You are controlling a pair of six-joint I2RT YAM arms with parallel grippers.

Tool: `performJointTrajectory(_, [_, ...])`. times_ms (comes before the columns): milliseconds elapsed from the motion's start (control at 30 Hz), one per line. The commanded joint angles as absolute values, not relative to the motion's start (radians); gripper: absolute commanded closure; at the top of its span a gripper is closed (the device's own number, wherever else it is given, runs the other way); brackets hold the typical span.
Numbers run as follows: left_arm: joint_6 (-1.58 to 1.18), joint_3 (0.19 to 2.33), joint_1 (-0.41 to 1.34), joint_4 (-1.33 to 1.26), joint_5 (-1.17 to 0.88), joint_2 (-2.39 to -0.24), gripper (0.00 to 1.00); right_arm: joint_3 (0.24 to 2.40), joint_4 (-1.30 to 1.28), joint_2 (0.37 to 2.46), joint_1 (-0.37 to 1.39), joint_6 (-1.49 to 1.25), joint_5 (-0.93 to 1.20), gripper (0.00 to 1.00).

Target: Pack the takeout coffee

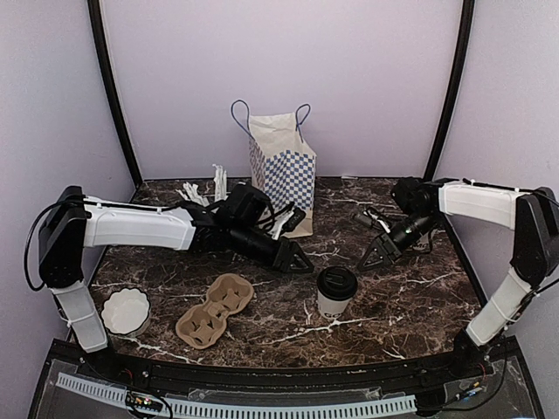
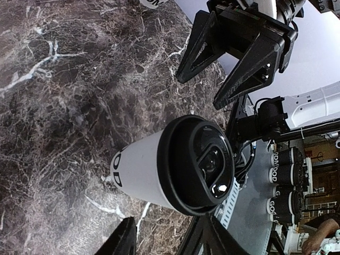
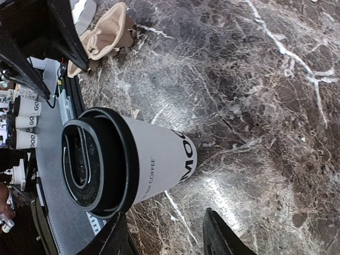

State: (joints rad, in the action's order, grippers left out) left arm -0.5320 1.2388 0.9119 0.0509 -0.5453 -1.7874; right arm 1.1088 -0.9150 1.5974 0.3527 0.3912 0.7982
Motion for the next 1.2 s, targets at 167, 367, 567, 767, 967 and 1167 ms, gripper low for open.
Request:
performJointTrajectory(167, [-0.539,1.253,0.912,0.047,-0.644,-1.823,0.59,1.098,-0.981,1.614,0.353,0.470,0.937,0.50])
performJointTrajectory(367, [-0.540,1.273,0.913,0.043,-0.667,-1.852,0.62,1.096,-0.987,1.629,0.365,0.469,0.927,0.58])
performJointTrajectory(567, [-0.543,1.307,0.917,0.038,-0.690,-1.883,0.62,1.096,-0.990,1.642,0.376,0.478,0.924,0.59])
performJointTrajectory(767, [-0.543,1.341,0.917,0.035,-0.705,-1.924,0.62,1.115,-1.007,1.670,0.414,0.491,0.916,0.59])
performJointTrajectory(967, [-0.523,1.339,0.917,0.066,-0.695,-1.943,0.63,1.123,-1.009,1.697,0.425,0.490,0.915,0.59])
performJointTrajectory(1167, [-0.482,1.314,0.916,0.109,-0.627,-1.952,0.65,1.129,-0.993,1.723,0.425,0.470,0.888,0.60])
